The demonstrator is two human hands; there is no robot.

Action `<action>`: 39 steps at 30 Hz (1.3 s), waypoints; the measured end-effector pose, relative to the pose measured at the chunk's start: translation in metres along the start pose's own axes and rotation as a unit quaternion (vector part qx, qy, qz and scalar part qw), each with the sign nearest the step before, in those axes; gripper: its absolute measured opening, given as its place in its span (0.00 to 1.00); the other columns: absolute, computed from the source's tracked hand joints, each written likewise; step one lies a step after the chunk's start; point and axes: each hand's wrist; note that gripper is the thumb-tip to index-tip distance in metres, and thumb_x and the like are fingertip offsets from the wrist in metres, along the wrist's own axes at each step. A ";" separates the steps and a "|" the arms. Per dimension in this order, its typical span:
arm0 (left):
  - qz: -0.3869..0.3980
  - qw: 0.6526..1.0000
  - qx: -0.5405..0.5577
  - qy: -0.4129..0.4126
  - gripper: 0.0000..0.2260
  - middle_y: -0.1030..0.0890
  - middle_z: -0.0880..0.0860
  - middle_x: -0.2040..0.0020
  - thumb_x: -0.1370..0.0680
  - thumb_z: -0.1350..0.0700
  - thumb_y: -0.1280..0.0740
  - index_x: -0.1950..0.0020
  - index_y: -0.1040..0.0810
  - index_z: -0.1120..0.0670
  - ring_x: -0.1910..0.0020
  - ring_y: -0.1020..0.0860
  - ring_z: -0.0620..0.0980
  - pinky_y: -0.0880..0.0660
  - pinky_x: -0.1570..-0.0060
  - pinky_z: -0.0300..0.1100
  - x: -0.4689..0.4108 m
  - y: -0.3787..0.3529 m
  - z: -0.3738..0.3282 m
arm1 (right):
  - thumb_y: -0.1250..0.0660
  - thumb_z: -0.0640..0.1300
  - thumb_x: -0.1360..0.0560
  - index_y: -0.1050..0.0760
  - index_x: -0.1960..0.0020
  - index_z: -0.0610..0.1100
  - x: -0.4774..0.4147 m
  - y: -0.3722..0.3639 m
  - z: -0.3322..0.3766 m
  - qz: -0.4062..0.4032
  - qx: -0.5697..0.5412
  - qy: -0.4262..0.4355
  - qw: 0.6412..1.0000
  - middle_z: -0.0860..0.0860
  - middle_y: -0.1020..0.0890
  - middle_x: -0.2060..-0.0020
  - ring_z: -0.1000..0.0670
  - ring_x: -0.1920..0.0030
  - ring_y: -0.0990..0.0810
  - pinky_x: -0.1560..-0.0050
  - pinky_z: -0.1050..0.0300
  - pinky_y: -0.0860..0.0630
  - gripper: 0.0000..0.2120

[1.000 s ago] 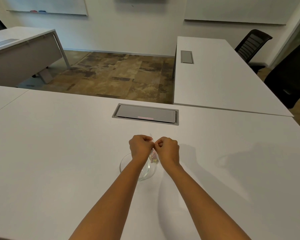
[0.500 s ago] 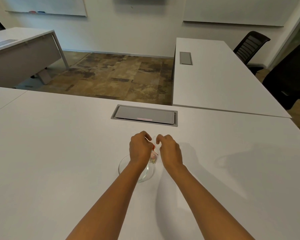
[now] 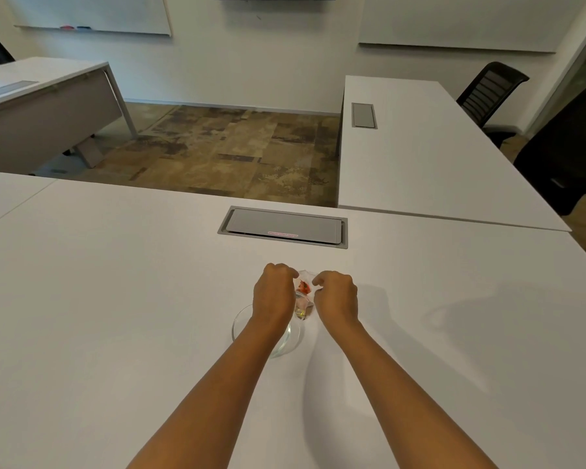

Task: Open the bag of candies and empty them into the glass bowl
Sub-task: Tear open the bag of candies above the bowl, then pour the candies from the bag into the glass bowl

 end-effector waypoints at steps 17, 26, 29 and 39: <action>-0.069 0.979 0.182 -0.056 0.11 0.18 0.57 0.42 0.23 0.62 0.35 0.44 0.19 0.56 0.44 0.20 0.53 0.24 0.40 0.46 -0.001 0.026 0.004 | 0.43 0.55 0.23 0.37 0.31 0.47 -0.016 -0.011 -0.043 0.210 -0.536 -0.186 0.796 0.45 0.27 0.36 0.43 0.39 0.25 0.38 0.47 0.28 0.23; -0.085 0.970 0.225 0.015 0.09 0.18 0.56 0.43 0.23 0.61 0.36 0.46 0.18 0.56 0.46 0.19 0.53 0.24 0.41 0.43 -0.005 0.026 0.024 | 0.36 0.54 0.26 0.25 0.43 0.49 -0.009 -0.018 -0.042 0.223 -0.560 -0.193 0.774 0.48 0.20 0.47 0.46 0.47 0.20 0.53 0.52 0.20 0.14; -0.071 0.970 0.230 0.044 0.11 0.20 0.56 0.40 0.22 0.56 0.37 0.42 0.21 0.56 0.41 0.22 0.53 0.27 0.41 0.42 -0.003 0.021 0.030 | 0.36 0.52 0.25 0.25 0.42 0.48 -0.009 -0.015 -0.044 0.194 -0.539 -0.177 0.800 0.48 0.21 0.49 0.48 0.49 0.21 0.58 0.55 0.20 0.14; -0.072 0.948 0.271 0.150 0.10 0.19 0.58 0.43 0.24 0.57 0.34 0.45 0.19 0.59 0.50 0.20 0.54 0.24 0.48 0.43 0.006 -0.004 0.066 | 0.34 0.46 0.25 0.19 0.48 0.46 -0.004 -0.019 -0.037 0.065 -0.364 -0.059 0.927 0.45 0.17 0.49 0.44 0.49 0.19 0.49 0.49 0.19 0.09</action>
Point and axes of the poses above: each hand's wrist, its own x-axis away from the middle knuckle, its own y-axis out of the back of the hand, z = x × y
